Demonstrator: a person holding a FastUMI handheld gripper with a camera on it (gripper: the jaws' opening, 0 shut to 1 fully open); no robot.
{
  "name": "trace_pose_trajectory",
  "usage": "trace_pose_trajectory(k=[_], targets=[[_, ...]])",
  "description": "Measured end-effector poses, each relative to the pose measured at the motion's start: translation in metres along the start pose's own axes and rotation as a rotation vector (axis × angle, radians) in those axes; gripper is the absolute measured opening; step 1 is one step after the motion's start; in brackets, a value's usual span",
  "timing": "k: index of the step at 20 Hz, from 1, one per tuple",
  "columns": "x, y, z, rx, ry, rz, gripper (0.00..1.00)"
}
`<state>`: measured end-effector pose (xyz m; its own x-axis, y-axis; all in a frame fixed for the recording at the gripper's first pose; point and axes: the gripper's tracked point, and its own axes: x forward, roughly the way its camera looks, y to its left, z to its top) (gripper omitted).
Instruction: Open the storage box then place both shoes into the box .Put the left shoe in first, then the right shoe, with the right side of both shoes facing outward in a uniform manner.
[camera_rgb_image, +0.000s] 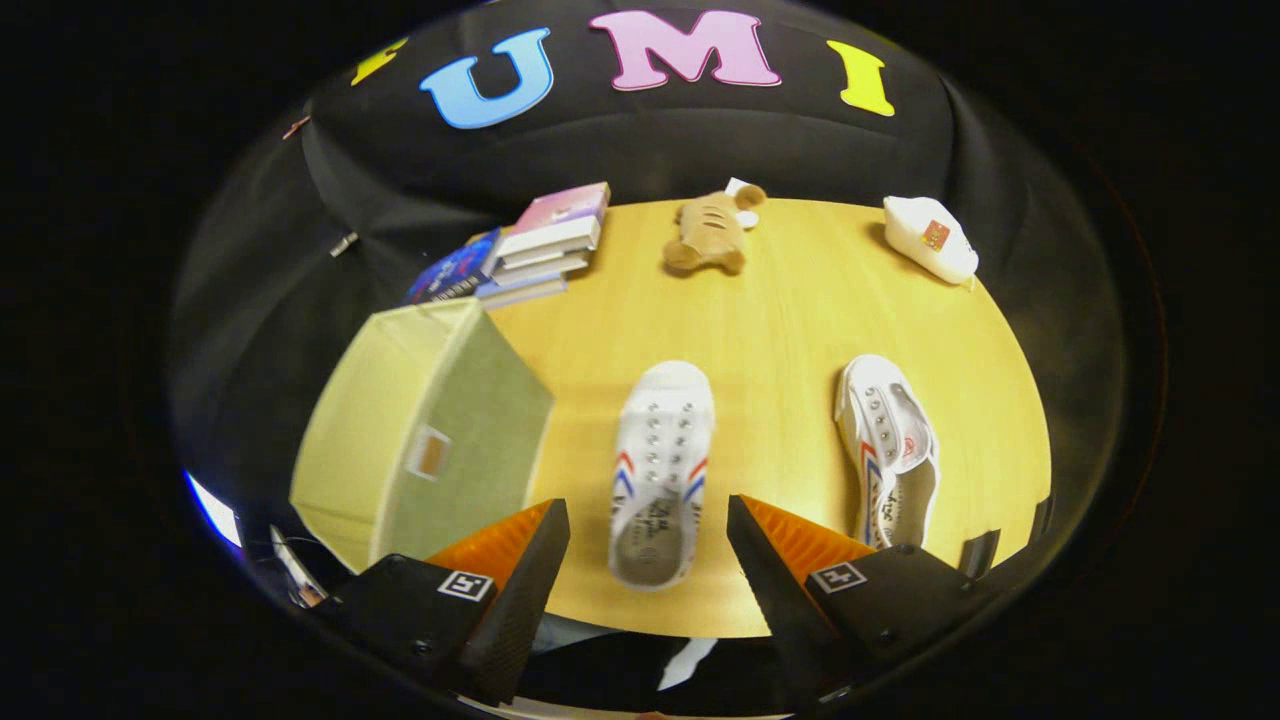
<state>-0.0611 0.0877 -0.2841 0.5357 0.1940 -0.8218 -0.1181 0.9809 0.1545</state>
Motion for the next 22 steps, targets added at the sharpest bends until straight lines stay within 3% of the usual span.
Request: trace_pose_trajectory(k=[4,8,12,14,16,17,21,22], targets=[[0.045,-0.031,-0.026,-0.061,0.075,-0.066,1.0],[0.068,-0.038,-0.029,-0.001,0.086,-0.066,1.0],[0.086,-0.033,-0.034,-0.02,0.109,-0.04,0.86],[0.089,-0.027,-0.033,0.022,0.116,-0.017,0.7],[0.09,-0.015,-0.033,0.07,0.132,0.022,0.47],[0.09,-0.016,-0.032,0.072,0.131,0.025,0.26],[0.09,-0.017,-0.032,0.112,0.114,0.085,0.07],[0.089,-0.018,-0.03,0.139,0.114,0.104,0.06]])
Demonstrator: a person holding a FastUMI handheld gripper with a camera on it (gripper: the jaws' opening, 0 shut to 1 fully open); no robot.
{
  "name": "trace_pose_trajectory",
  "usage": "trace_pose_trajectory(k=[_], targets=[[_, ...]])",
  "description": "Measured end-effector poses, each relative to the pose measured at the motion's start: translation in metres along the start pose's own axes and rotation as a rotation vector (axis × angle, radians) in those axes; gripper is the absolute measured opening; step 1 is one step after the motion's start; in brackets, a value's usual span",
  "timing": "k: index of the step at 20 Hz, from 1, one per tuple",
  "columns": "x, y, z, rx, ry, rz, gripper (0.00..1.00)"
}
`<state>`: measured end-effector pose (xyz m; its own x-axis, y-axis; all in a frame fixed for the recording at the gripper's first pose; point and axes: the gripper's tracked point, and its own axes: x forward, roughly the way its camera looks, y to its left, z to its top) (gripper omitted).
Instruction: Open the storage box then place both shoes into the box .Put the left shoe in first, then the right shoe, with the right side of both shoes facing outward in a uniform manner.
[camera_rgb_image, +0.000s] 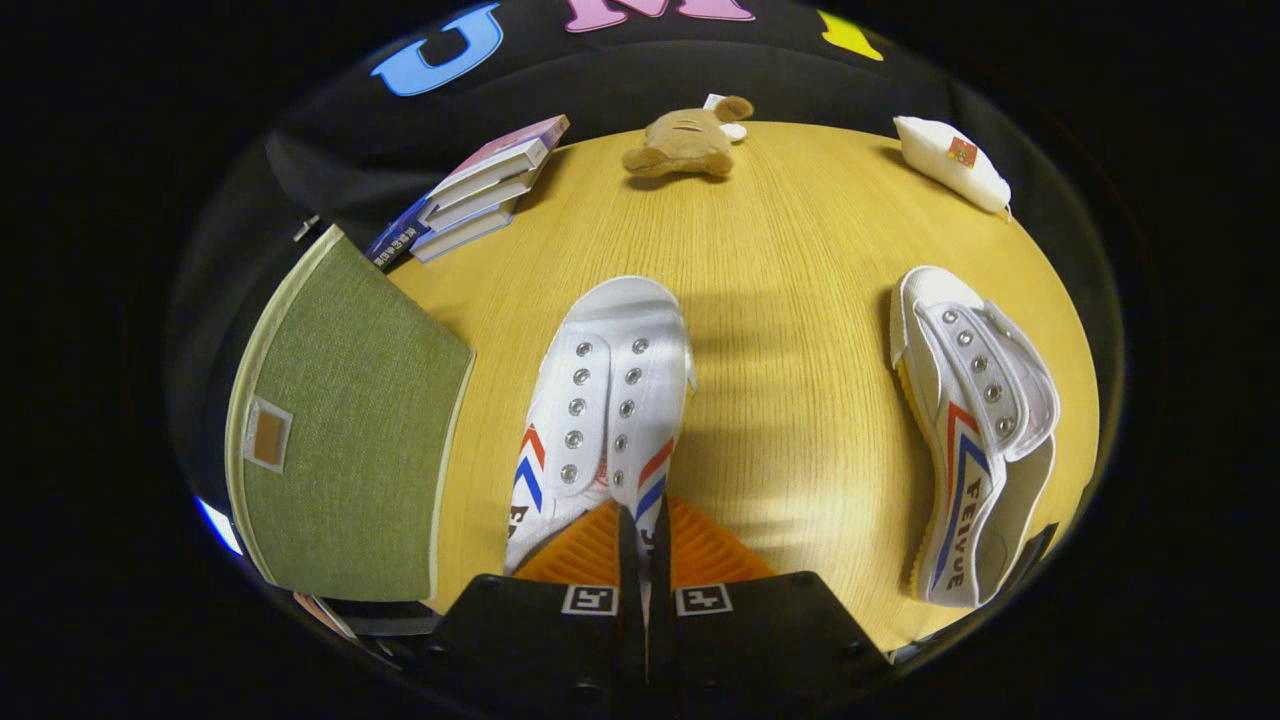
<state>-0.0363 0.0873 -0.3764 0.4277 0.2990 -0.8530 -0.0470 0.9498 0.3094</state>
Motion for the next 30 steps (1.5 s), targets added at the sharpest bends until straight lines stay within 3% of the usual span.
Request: trace_pose_trajectory(k=[7,14,22,30], targets=[[-0.017,0.008,0.011,0.006,-0.029,0.115,0.05],[-0.087,0.014,0.047,0.002,-0.167,0.059,0.05],[-0.181,0.121,0.065,0.125,-0.287,0.096,0.05],[-0.165,0.252,0.06,0.131,-0.264,0.19,0.05]])
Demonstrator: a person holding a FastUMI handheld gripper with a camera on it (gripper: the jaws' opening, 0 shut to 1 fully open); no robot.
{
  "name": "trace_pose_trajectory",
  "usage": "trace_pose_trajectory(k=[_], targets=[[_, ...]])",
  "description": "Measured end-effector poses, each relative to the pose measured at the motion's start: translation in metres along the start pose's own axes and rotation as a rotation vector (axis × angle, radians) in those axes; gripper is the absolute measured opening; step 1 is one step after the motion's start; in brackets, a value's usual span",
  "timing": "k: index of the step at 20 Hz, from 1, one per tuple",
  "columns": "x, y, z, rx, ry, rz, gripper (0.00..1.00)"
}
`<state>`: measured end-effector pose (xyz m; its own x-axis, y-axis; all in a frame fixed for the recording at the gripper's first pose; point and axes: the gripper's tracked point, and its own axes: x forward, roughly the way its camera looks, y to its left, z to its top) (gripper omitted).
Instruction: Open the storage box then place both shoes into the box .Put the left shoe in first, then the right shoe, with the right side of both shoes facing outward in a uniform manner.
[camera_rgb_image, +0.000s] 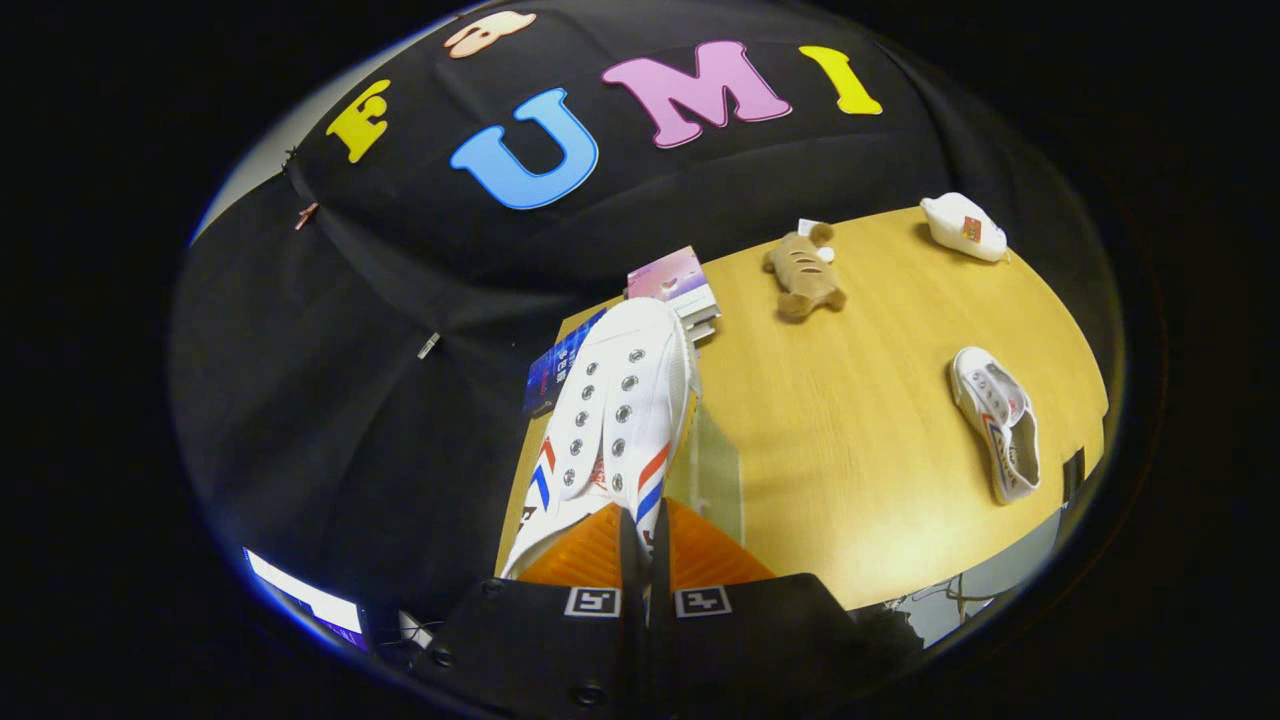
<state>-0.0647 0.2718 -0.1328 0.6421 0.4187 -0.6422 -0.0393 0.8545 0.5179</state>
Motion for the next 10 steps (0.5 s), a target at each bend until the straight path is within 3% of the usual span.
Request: trace_pose_trajectory(k=[10], targets=[[0.086,0.032,-0.064,-0.086,0.147,-0.041,0.05]])
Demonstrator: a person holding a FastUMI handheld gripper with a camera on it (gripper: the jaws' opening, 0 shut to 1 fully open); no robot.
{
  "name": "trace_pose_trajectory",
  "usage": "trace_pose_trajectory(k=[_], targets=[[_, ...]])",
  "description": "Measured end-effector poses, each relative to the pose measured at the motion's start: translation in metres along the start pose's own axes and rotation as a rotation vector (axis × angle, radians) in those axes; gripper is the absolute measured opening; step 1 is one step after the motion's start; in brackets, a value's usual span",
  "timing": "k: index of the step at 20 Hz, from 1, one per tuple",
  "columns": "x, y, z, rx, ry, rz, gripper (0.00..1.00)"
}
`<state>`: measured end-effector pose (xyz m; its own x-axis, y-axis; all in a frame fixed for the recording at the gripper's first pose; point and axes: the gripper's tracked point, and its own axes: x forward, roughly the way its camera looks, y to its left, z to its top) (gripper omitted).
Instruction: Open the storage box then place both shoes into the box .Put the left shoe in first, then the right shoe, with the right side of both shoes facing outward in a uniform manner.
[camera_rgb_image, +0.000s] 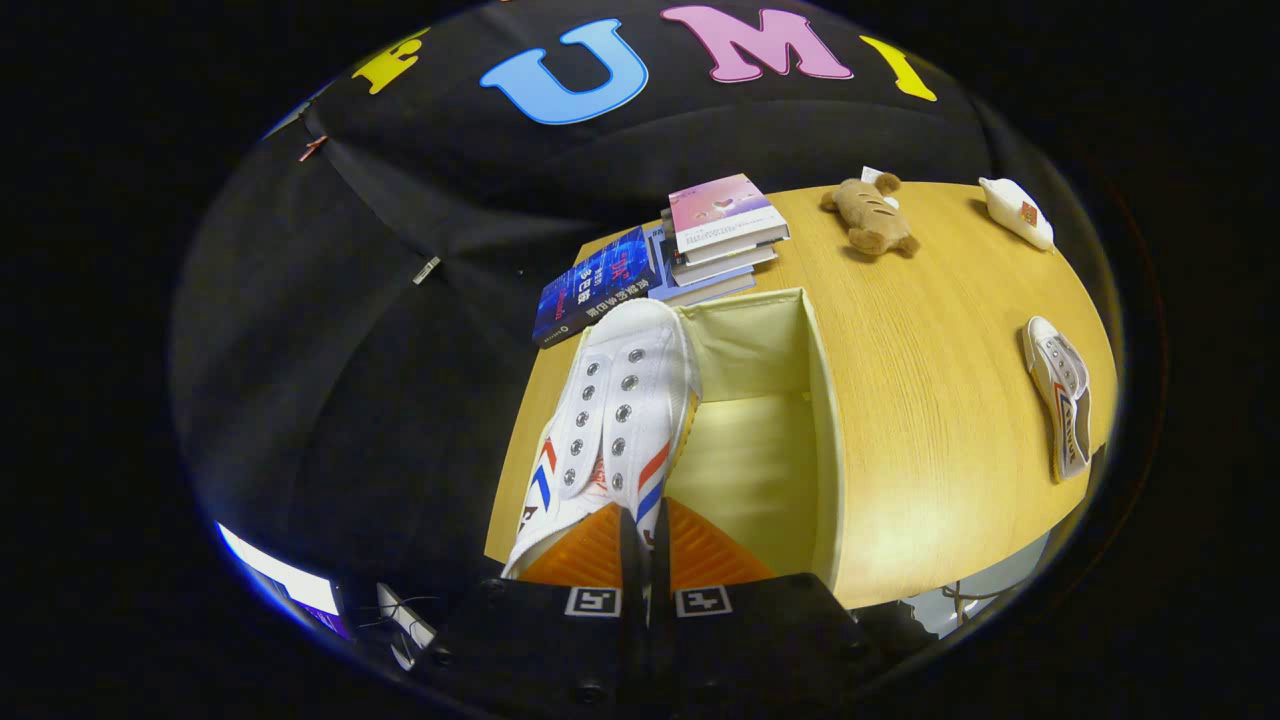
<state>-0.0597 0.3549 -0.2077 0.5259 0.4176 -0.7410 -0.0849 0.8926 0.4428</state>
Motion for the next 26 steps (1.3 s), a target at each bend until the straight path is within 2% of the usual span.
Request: trace_pose_trajectory(k=[2,3,4,5,7,8,11,15,18,21,26], targets=[[0.014,-0.005,-0.006,-0.023,0.018,-0.043,0.05],[0.019,-0.002,-0.013,-0.033,0.039,-0.039,0.06],[0.026,0.009,-0.018,-0.034,0.049,0.004,0.12],[0.026,0.015,-0.018,-0.026,0.049,0.035,0.36],[0.025,0.019,-0.017,-0.045,0.049,0.062,0.97],[0.019,0.017,-0.013,-0.066,0.044,0.067,1.0],[-0.004,0.002,0.001,-0.098,-0.006,0.087,0.99],[-0.054,-0.055,0.023,-0.139,-0.08,0.069,0.99],[-0.085,-0.124,0.034,-0.167,-0.117,-0.003,0.99],[-0.116,-0.203,0.033,-0.201,-0.13,-0.118,0.99],[-0.142,-0.33,0.035,-0.17,-0.113,-0.259,0.99]])
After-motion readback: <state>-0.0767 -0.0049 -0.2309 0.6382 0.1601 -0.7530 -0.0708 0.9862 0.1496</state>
